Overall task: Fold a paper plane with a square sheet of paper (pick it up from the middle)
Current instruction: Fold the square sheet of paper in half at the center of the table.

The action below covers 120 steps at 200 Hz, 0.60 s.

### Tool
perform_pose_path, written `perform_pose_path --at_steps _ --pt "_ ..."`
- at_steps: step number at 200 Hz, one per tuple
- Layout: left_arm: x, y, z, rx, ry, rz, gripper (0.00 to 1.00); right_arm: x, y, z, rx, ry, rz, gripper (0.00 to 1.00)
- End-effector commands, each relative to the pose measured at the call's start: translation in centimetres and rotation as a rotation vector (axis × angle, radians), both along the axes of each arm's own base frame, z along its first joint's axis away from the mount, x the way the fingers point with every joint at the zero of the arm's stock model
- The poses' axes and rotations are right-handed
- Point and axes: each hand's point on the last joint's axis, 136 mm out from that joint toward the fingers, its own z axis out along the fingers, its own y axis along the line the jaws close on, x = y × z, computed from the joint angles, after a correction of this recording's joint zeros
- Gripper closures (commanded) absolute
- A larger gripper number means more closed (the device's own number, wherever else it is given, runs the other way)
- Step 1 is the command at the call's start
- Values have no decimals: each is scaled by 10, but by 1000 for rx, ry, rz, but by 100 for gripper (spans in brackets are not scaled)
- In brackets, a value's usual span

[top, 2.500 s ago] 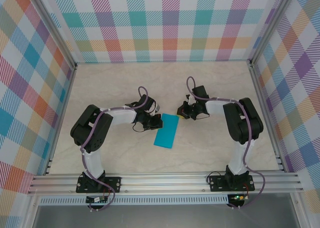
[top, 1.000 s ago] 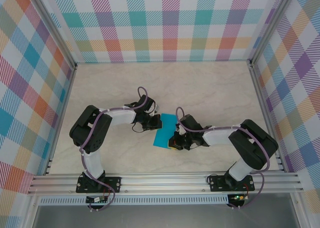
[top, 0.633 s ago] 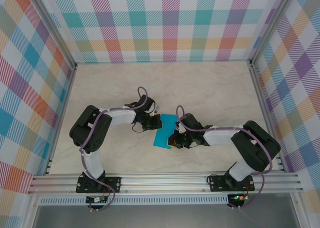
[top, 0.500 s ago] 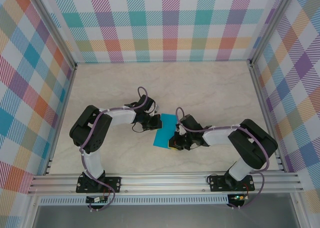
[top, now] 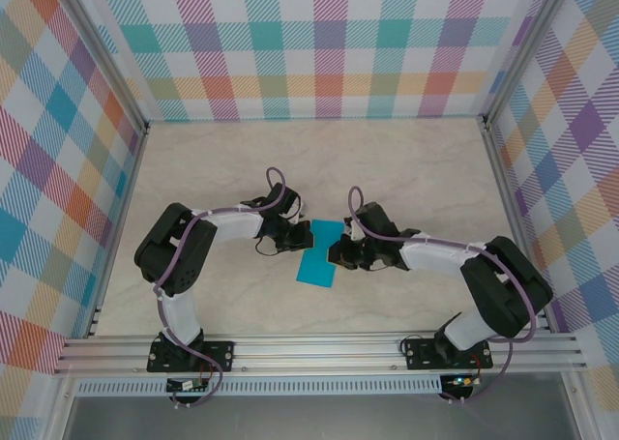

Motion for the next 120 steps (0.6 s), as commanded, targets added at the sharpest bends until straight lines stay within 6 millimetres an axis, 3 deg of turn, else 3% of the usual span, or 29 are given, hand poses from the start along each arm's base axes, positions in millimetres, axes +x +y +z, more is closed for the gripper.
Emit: perform_pose_path --at_steps 1,60,88,120 --pt "-39 34 -42 180 148 -6 100 13 5 2 25 -30 14 92" --pt "-39 33 -40 179 146 -10 100 0 -3 -48 -27 94 6 94" --pt "-38 34 -41 186 144 -13 100 7 1 -34 -15 65 17 93" --pt "-38 34 -40 186 144 -14 100 30 0 -13 29 13 -11 90"
